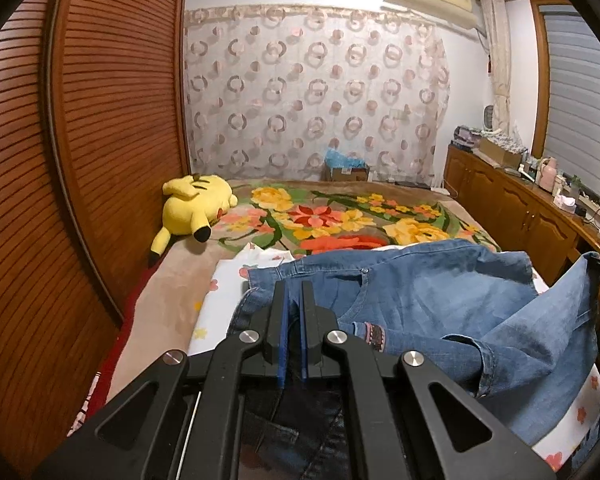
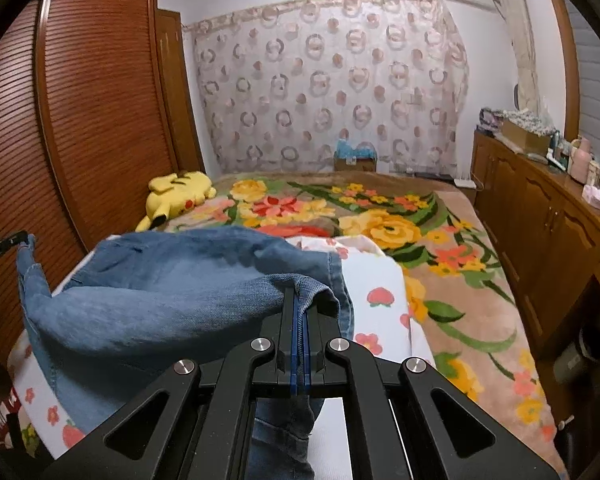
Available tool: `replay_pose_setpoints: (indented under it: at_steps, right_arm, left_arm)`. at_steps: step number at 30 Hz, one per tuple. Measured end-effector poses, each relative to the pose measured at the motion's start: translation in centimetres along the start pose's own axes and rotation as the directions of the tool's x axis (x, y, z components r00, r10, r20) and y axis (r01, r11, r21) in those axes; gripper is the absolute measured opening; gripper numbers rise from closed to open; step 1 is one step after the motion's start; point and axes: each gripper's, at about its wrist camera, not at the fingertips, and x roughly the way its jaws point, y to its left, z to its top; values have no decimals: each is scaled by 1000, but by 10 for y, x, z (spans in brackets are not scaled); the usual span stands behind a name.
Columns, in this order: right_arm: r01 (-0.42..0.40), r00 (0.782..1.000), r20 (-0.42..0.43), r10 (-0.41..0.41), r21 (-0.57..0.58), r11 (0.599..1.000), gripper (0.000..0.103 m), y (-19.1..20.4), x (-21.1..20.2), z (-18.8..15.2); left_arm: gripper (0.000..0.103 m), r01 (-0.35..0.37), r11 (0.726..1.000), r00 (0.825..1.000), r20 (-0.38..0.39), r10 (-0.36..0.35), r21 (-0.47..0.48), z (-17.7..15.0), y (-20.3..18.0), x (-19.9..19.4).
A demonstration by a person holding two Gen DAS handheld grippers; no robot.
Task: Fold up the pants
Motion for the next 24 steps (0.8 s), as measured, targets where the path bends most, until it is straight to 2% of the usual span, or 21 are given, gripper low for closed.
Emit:
replay_pose_setpoints:
  at_steps: [6,10,15,18,20,24]
  right_arm:
    - [-3,999,-44,3,8,1000,1,-3,20,9]
    - [-10,999,-33,11,4,1000,1,-2,19,23]
    - [-6,1000,-21,5,-45,999,1,2,30,36]
    - [-1,999,-47,-2,-50,999,1,2,44,34]
    - [4,998,-62,-7,-37,999,1,-1,51,29]
    - [8,996,-91,-9,-9,1000,1,-5,60,26]
  left_arm:
    - [4,0,1000,998,-57,0,1,-4,0,29]
    - [0,-5,1000,999,-54,5,-4,6,5,37]
    - [0,31,999,997,-69,-32,-15,16,9,49]
    - [1,55,998,991,-119,-58,-32,12,12,56]
    - [7,46,998,986,-157,-53,-46,5,17,61]
    - [35,31,997,977,-207,-44,-68,-11,29,62]
